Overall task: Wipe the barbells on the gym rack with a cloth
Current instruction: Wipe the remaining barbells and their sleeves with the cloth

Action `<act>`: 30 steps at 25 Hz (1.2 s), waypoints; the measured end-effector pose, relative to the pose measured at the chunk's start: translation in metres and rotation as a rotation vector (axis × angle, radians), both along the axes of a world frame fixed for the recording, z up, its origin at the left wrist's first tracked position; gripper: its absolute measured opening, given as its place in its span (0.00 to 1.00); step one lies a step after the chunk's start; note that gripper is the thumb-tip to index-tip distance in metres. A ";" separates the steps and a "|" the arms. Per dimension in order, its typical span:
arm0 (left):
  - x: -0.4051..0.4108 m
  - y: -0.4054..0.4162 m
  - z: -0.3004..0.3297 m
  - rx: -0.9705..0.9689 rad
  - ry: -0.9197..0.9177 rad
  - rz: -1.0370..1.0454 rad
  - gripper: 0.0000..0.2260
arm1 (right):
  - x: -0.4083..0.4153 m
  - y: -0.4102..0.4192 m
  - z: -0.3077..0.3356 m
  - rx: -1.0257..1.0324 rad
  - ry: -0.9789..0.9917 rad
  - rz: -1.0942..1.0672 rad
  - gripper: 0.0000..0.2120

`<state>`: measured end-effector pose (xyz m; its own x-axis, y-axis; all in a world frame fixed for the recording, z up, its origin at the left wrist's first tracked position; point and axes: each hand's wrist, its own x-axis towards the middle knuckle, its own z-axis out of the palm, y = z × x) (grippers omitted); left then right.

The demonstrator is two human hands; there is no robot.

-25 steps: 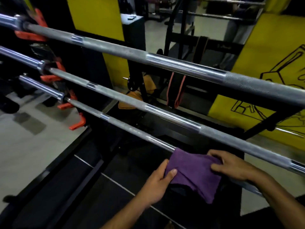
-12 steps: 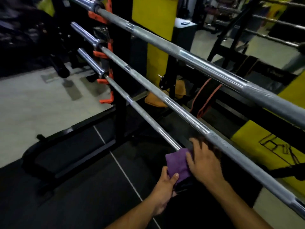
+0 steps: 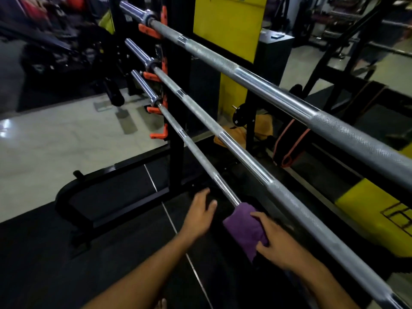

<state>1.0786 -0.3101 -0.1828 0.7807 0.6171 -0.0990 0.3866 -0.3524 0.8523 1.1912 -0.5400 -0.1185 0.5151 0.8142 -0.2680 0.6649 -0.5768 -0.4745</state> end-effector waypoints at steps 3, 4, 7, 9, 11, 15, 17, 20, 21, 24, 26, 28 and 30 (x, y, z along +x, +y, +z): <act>0.057 0.064 0.020 0.335 0.083 -0.064 0.31 | -0.007 0.024 0.000 -0.042 -0.037 -0.081 0.37; 0.078 0.085 0.023 0.435 0.120 -0.115 0.31 | -0.014 0.032 -0.006 -0.071 -0.140 -0.093 0.40; 0.128 0.131 0.019 0.631 0.228 -0.251 0.30 | -0.019 0.041 -0.029 -0.146 -0.396 -0.071 0.42; 0.142 0.145 0.002 0.687 0.244 -0.243 0.28 | -0.016 0.039 -0.042 -0.107 -0.353 -0.092 0.46; 0.144 0.148 -0.010 0.698 0.186 -0.204 0.26 | -0.016 0.040 -0.044 -0.104 -0.326 -0.061 0.42; 0.145 0.150 -0.015 0.676 0.154 -0.194 0.26 | 0.003 0.076 -0.030 -0.052 -0.239 -0.080 0.32; 0.145 0.151 -0.013 0.641 0.179 -0.213 0.27 | 0.015 0.116 -0.029 -0.080 -0.256 -0.100 0.34; 0.145 0.153 -0.009 0.652 0.221 -0.250 0.27 | 0.025 0.166 -0.035 -0.122 -0.322 -0.053 0.35; 0.146 0.154 -0.006 0.661 0.238 -0.259 0.26 | 0.028 0.171 -0.035 -0.126 -0.339 -0.022 0.36; 0.146 0.153 -0.002 0.668 0.285 -0.267 0.26 | 0.026 0.144 -0.032 -0.102 -0.269 0.001 0.38; 0.145 0.153 -0.002 0.666 0.295 -0.269 0.26 | 0.017 0.107 -0.033 -0.083 -0.188 -0.028 0.38; 0.145 0.154 -0.001 0.669 0.296 -0.269 0.26 | 0.006 0.077 -0.030 -0.070 -0.151 -0.048 0.38; 0.145 0.155 -0.001 0.678 0.287 -0.266 0.26 | 0.003 0.067 -0.028 -0.073 -0.136 -0.053 0.37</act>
